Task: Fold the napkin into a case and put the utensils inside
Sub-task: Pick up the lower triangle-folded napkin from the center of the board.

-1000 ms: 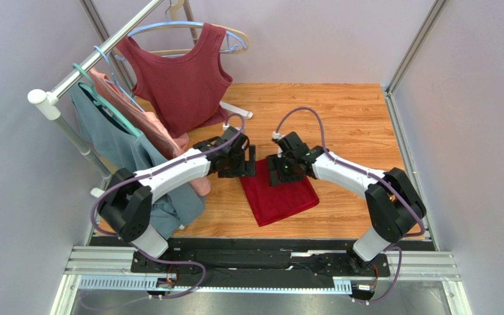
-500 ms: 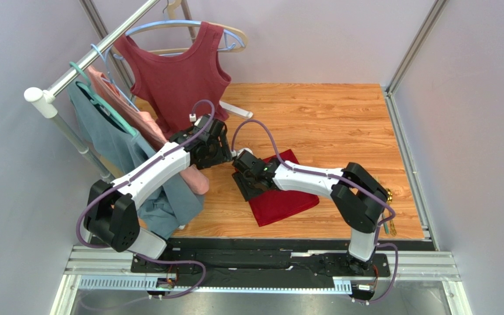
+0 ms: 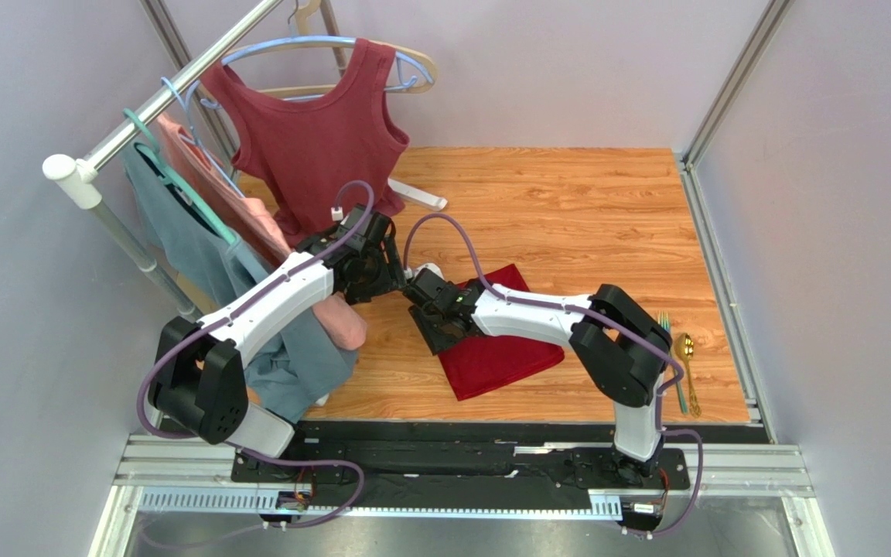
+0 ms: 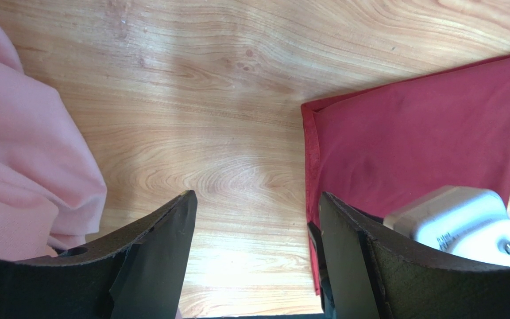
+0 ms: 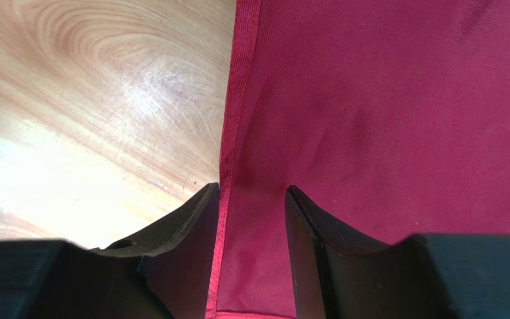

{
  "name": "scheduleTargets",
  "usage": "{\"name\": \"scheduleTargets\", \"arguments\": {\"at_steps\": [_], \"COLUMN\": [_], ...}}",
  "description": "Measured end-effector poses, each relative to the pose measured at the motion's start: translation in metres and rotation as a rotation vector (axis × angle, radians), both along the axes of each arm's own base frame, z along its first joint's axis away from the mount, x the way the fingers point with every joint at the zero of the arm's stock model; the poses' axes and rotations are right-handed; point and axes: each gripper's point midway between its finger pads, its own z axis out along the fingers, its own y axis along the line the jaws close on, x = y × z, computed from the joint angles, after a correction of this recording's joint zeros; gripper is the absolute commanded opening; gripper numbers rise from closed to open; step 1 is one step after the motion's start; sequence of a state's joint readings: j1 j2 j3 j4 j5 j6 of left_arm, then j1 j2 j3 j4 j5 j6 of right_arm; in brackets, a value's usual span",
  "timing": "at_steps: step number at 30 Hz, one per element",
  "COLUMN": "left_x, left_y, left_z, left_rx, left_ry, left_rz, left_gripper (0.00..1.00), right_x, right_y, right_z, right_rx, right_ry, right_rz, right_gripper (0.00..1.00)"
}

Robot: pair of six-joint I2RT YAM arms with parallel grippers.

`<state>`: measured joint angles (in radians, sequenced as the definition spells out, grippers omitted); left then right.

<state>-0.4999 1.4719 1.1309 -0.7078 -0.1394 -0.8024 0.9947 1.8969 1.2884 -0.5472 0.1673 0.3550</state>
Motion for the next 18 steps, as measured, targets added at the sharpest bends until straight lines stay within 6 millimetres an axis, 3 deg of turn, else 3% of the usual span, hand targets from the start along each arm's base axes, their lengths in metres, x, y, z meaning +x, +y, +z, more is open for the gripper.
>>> {"name": "scheduleTargets", "arguments": {"at_steps": [5, 18], "left_x": [-0.0008, -0.0021], "left_y": [0.0002, -0.0001], "left_z": [-0.0021, -0.0089], "left_rx": [-0.005, -0.006], "left_ry": [0.012, 0.040], "left_rz": [-0.001, -0.007], "left_gripper": [0.77, 0.78], "right_x": [0.0015, -0.0001], "right_y": [-0.0005, 0.0019], "right_z": [-0.0117, -0.0116], "right_rx": [-0.027, -0.014], "right_ry": [0.008, 0.019], "right_rz": [-0.004, -0.007], "right_gripper": [0.45, 0.48]}}
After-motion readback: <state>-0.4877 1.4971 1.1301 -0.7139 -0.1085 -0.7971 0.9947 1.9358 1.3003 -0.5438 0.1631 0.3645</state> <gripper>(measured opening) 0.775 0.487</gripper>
